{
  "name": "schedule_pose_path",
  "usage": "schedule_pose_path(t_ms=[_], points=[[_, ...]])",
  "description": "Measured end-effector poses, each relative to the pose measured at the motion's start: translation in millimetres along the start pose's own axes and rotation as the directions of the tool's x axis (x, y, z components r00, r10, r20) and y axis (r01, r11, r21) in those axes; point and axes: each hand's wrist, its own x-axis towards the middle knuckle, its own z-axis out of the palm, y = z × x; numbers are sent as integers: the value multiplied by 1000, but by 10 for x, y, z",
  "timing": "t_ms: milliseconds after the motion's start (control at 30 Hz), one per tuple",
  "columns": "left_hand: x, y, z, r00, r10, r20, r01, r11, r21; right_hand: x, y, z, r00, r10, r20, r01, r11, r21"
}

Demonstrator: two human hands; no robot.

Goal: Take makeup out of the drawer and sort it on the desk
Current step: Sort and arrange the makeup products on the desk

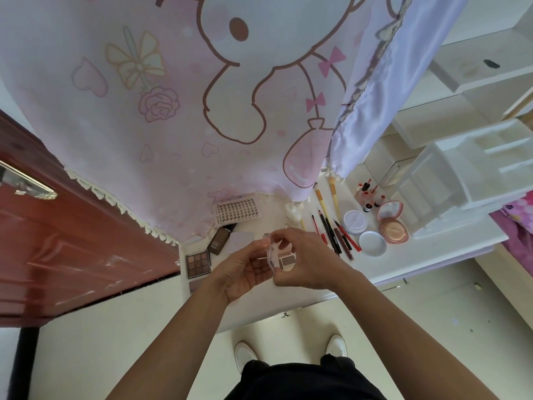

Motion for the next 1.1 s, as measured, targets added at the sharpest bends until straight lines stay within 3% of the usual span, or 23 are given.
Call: schedule_pose_path(t_ms=[367, 633, 800, 867, 933, 1000, 1067, 1100], points=[[-4, 111, 34, 999, -48, 6, 48, 997, 63, -41, -37, -51, 999, -29, -29, 29, 1000, -4], [-2, 171, 88, 1000, -6, -2, 6, 1000, -5, -38, -44, -4, 994, -95, -55, 93, 995, -46], [42, 183, 121, 993, 28, -117, -14, 992, 123, -12, 33, 9, 989, -63, -133, 66, 998, 15], [46, 183, 117, 984, 80, -161, -59, 989, 134, -5, 87, 32, 984, 69, -165, -47, 990, 133], [31, 185, 83, 982, 141, -125, -135, 989, 56, 1, 144, 26, 949, 305, -80, -227, 839, 495], [-7, 204, 46, 979, 203, -11, -203, 979, 15, -2, 165, 0, 911, 391, 133, -329, 489, 808], [-44, 226, 21, 966, 235, 106, -242, 969, 58, -21, 134, -18, 893, 363, 267, -355, 202, 913], [-57, 236, 20, 959, 240, 150, -254, 964, 81, -30, 109, -18, 888, 344, 304, -359, 107, 927]])
